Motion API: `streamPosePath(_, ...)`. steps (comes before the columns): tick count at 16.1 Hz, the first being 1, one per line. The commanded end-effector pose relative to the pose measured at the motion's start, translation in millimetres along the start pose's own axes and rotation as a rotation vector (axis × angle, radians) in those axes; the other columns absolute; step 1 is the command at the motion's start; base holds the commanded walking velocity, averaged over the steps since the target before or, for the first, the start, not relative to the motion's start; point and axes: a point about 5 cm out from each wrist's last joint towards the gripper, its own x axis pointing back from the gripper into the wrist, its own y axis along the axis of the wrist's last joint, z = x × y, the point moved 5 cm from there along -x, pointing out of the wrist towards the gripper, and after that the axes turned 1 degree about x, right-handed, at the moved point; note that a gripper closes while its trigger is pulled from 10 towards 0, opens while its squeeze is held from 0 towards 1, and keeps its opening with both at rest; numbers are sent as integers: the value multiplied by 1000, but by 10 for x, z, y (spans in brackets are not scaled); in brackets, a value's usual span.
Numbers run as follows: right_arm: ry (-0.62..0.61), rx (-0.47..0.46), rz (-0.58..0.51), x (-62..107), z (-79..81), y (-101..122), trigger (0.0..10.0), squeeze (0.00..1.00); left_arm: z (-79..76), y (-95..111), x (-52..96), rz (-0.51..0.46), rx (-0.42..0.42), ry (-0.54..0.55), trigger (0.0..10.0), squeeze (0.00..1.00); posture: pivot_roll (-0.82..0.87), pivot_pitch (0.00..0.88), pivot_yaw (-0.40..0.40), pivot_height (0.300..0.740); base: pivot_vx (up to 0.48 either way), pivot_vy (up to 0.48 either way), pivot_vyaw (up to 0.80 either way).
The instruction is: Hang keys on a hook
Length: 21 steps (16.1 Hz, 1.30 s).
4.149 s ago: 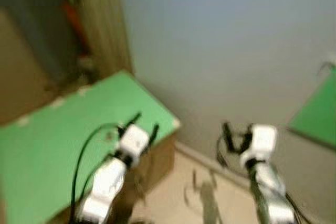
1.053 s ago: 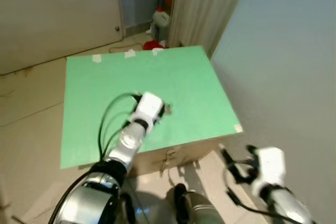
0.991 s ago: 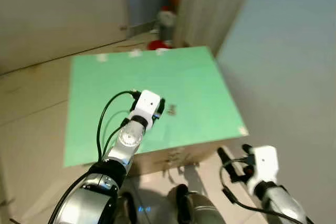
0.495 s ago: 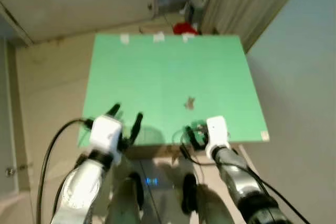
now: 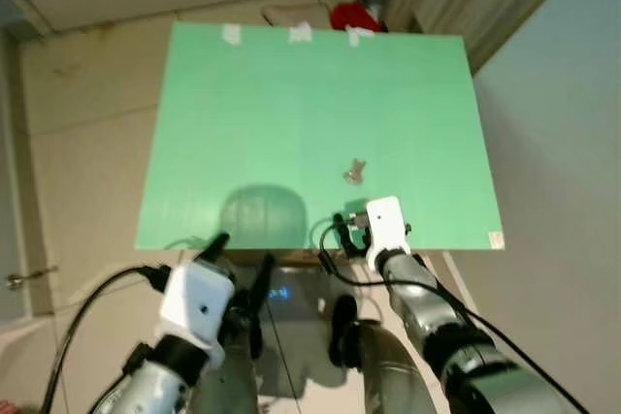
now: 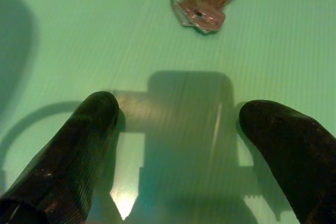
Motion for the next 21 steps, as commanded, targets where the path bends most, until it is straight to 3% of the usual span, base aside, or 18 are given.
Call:
streamPosePath(1,1,0,40,39,35,-133,10000,0,-40,-22,45,25,13,1,10000,0,438,481,-101,740,0,0,0)
streamPosePath(5,11,2,-23,-137,86,242,10000,0,-58,-14,84,37,19,32,10000,0,451,515,-128,740,0,0,0)
streamPosePath(9,6,16,-51,-205,81,420,10000,0,-92,-28,109,48,27,56,10000,0,454,537,-157,740,0,0,0)
streamPosePath(15,20,45,-37,-206,143,395,10000,0,-94,-15,193,57,23,92,10000,0,492,557,-159,740,0,0,0)
streamPosePath(17,4,10,-31,-214,142,401,10000,0,-126,-14,211,60,24,91,10000,0,496,556,-162,740,0,0,0)
streamPosePath(18,-14,-49,-21,-228,120,413,10000,1000,-143,-17,213,62,24,90,10000,0,493,551,-167,740,0,0,0)
streamPosePath(21,-46,-195,-52,-278,44,577,10000,1000,-149,-5,167,51,21,91,10000,0,479,543,-177,740,0,0,0)
